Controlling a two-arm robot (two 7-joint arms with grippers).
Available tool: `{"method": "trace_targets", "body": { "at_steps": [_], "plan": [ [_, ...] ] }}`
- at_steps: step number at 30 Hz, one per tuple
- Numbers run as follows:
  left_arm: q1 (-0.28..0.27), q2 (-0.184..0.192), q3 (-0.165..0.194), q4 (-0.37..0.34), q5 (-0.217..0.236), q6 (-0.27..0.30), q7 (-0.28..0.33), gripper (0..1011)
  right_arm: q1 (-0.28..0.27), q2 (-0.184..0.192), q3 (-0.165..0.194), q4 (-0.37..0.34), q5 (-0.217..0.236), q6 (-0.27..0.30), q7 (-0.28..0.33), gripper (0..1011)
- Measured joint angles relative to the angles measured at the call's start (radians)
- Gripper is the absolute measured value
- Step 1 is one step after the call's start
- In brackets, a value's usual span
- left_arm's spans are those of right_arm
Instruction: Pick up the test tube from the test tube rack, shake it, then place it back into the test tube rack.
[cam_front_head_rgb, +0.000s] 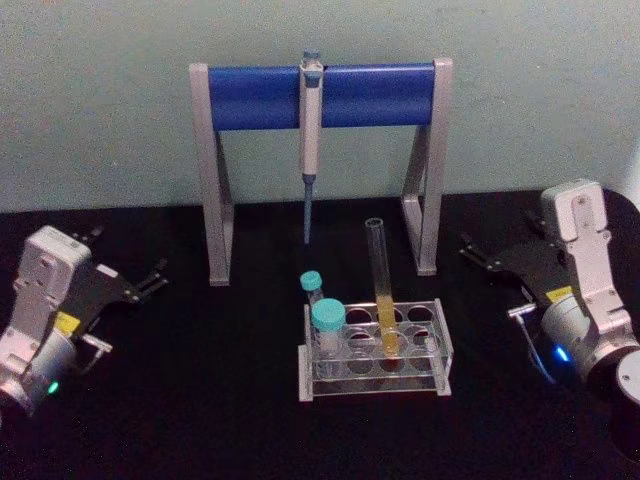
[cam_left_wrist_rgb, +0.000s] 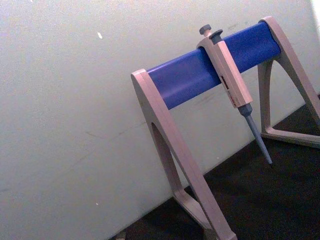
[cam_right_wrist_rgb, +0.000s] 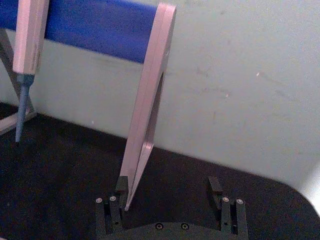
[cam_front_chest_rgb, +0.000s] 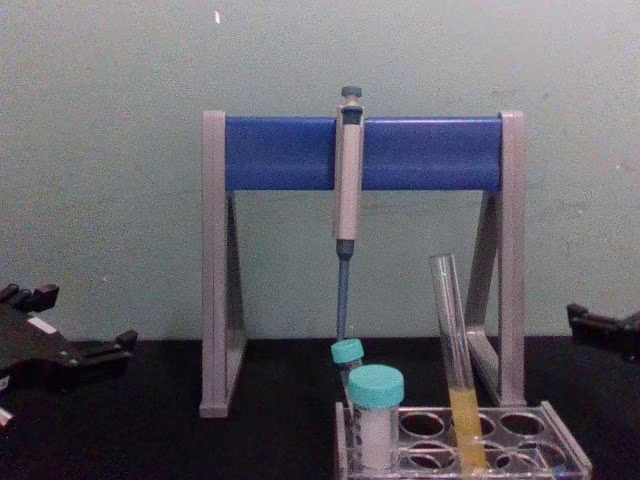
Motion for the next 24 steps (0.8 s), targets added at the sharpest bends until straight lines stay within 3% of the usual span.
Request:
{"method": "trace_targets", "body": {
  "at_steps": [8,24],
  "plan": [
    [0.0,0.0,0.0,0.0,0.0,0.0,0.0,1001,0.006,-0.015,0.009,0.017,-0.009,0.037,0.016,1000],
    [0.0,0.0,0.0,0.0,0.0,0.0,0.0,1001,0.006,-0.013,0.008,0.015,-0.01,0.033,0.014,1000]
  ]
}}
